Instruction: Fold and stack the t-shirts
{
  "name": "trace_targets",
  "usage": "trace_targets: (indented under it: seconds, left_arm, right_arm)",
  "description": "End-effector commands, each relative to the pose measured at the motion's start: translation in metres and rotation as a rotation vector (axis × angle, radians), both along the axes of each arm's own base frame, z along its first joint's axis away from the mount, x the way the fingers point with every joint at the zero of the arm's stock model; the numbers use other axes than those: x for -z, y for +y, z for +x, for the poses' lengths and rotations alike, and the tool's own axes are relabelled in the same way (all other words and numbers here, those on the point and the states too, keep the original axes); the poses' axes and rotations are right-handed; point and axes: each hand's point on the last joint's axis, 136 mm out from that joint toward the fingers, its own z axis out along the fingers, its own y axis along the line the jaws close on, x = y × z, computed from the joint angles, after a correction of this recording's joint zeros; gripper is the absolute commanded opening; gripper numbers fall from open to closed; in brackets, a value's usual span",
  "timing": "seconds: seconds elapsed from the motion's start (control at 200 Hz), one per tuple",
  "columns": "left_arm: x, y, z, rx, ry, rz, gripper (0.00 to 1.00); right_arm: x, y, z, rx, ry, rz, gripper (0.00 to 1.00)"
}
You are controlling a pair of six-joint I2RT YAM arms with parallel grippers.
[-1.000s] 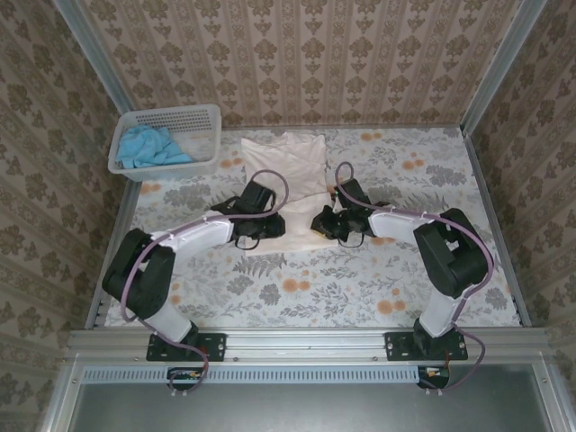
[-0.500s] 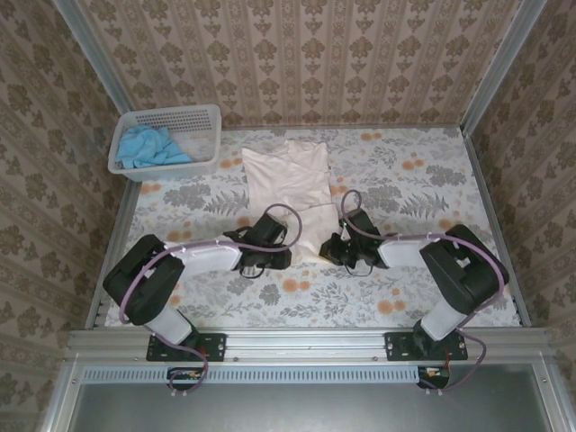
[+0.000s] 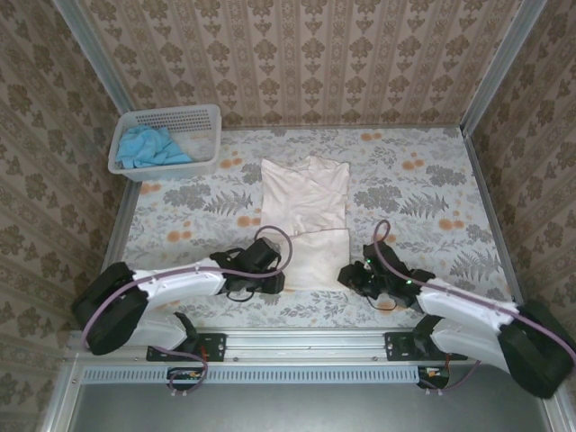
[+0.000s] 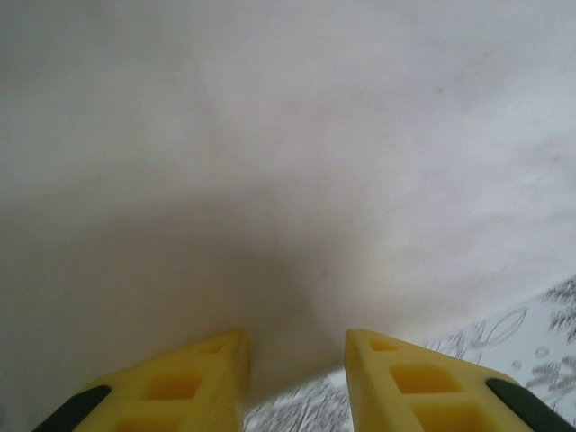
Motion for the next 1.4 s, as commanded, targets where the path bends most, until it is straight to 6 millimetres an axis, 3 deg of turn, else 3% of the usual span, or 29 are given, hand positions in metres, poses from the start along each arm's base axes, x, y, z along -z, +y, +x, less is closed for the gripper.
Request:
trace_targets:
  seconds: [0.0, 0.125, 0.305, 0.45, 0.575, 0.915, 1.18, 1.265, 1.395]
  left_arm:
    - [-0.01, 0.015, 0.003, -0.007, 0.015, 0.02, 0.35]
    - [-0.031, -0.002, 0.03, -0.005, 0.0, -0.069, 0.34]
    - [-0.047, -0.032, 0.064, -0.001, 0.029, -0.206, 0.31]
    - [-0.049, -0.052, 0.081, 0.026, 0.039, -0.233, 0.31]
    - [-0.039, -0.054, 0.095, 0.01, 0.05, -0.215, 0.3]
    - [-0.029, -0.055, 0.117, -0.005, 0.047, -0.164, 0.33]
    - [-0.03, -0.054, 0.151, -0.029, -0.008, -0.084, 0.3]
    - [-0.041, -0.05, 0.16, -0.044, -0.055, -0.063, 0.3]
    - [-0.078, -0.053, 0.16, -0.005, -0.121, -0.087, 0.3]
  right_arm:
    - [-0.019, -0.023, 0.003, 0.032, -0.043, -0.119, 0.29]
    - [-0.036, -0.015, 0.027, -0.008, -0.064, -0.129, 0.26]
    - [-0.024, 0.007, 0.067, -0.083, -0.005, -0.157, 0.16]
    - [-0.011, 0.015, 0.098, -0.102, 0.025, -0.17, 0.14]
    - [0.001, 0.014, 0.116, -0.088, 0.054, -0.151, 0.13]
    - [0.016, 0.014, 0.139, -0.062, 0.1, -0.108, 0.13]
    - [0.023, 0.013, 0.149, -0.046, 0.111, -0.107, 0.15]
    - [0.023, 0.013, 0.15, -0.043, 0.108, -0.104, 0.17]
    - [0.024, 0.013, 0.149, -0.044, 0.105, -0.099, 0.18]
